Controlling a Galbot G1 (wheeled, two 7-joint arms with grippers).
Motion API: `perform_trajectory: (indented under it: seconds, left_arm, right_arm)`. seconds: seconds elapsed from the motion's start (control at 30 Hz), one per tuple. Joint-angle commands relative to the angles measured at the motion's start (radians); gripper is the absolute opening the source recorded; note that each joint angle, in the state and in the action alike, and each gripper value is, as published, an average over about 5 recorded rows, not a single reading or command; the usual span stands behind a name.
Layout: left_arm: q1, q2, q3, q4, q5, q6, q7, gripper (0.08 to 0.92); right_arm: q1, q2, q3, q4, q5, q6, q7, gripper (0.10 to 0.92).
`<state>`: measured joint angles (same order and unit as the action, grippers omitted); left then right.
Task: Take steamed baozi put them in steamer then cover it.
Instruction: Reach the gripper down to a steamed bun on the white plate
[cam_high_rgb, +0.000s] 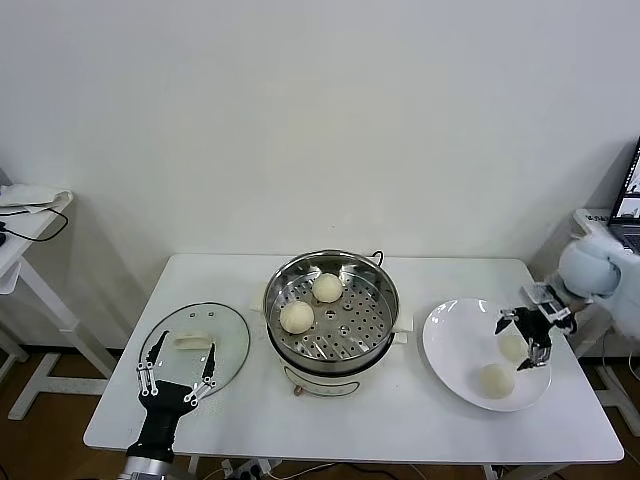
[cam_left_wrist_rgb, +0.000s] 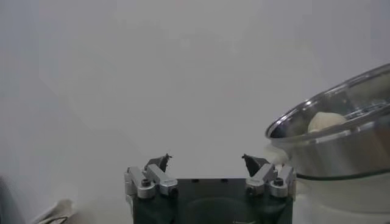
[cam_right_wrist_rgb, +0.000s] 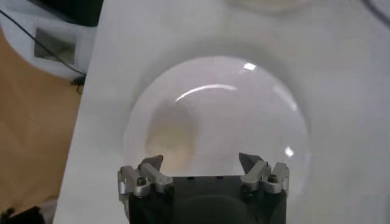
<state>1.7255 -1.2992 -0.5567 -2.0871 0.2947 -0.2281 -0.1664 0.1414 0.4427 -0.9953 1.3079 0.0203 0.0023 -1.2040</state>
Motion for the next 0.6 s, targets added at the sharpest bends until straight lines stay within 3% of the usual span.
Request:
perform_trajectory:
  seconds: [0.03, 0.6]
  left_arm:
    - [0.0, -0.005, -0.003, 0.007, -0.003, 0.008, 0.0, 0.823]
    - [-0.006, -0.001, 0.001, 0.028, -0.001, 0.006, -0.001, 0.823]
  right_arm:
    - [-0.204, 0.003, 0.132, -0.037, -0.056, 0.003, 0.026, 0.823]
    - [-0.199, 0.069, 0.109, -0.07, -0.048, -0.014, 0.068, 0.823]
